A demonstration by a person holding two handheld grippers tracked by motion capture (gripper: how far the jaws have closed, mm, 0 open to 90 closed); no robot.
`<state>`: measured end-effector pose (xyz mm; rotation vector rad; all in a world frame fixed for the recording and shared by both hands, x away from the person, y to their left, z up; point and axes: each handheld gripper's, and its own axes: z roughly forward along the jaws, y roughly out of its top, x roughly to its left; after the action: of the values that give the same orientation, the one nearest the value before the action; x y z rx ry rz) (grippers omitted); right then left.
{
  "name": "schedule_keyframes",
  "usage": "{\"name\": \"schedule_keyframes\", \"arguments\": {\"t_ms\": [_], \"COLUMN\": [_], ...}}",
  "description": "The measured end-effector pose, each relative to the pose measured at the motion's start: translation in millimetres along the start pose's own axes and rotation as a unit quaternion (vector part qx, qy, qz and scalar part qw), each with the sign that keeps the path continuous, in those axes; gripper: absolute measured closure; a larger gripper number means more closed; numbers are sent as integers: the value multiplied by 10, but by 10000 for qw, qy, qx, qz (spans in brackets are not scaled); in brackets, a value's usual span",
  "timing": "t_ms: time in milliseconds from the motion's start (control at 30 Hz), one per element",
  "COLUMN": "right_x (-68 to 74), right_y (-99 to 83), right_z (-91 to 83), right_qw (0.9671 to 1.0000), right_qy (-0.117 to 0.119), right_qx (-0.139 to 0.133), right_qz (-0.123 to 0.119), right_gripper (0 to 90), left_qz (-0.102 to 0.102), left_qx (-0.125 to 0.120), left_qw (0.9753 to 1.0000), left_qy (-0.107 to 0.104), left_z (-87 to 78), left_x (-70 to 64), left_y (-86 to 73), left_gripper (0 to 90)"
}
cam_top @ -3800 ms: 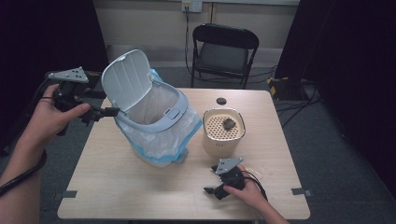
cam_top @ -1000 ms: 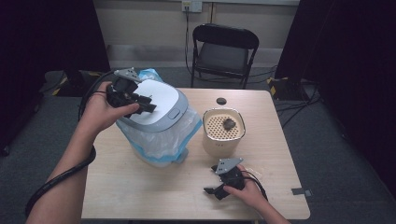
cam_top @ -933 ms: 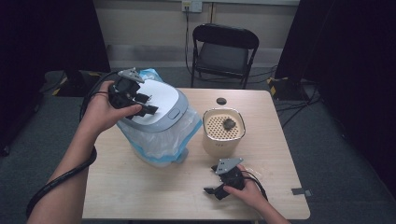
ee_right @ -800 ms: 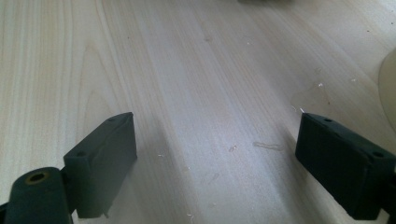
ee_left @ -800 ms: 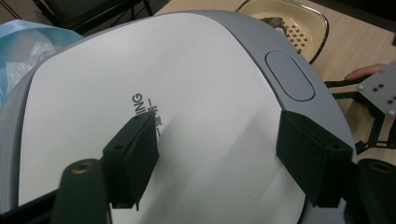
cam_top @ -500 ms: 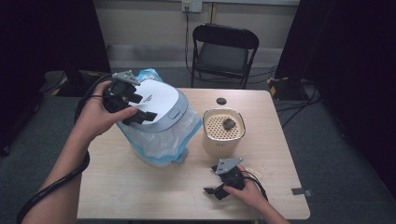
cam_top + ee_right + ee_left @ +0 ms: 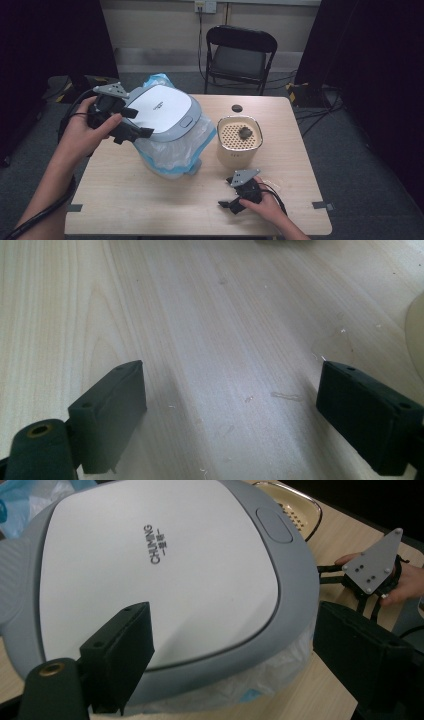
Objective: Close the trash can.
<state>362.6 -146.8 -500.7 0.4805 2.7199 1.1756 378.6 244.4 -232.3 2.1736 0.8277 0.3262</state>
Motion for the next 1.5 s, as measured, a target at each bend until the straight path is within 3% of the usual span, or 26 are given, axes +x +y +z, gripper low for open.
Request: {"name": "schedule_keyframes", "arguments": {"t_ms": [267, 533, 967, 1167, 1500], "right_x": [-1, -2, 1, 1, 1], "right_y": [0, 0, -1, -1, -1], "right_z": [1, 1, 2, 1, 1], "right_qw": [10000, 10000, 10000, 10000, 10000], "right_qy": [-2, -9, -13, 1, 2], "right_qx": [-2, -4, -11, -8, -8], "right_qz": [-3, -14, -5, 2, 1], "right_gripper": [120, 120, 120, 120, 120], "left_qz": [-56, -136, -319, -214, -268], "left_qx": [-75, -259, -352, -360, -361], "left_qw": [10000, 9995, 9986, 9988, 9985], "left_qy": [-3, -97, -224, -264, -326], "left_z": [-114, -92, 209, 357, 611], "left_x": [2, -4, -45, -64, -114], "left_y": [-226, -517, -1003, -1176, -1469], "left_gripper": [160, 159, 160, 159, 160]}}
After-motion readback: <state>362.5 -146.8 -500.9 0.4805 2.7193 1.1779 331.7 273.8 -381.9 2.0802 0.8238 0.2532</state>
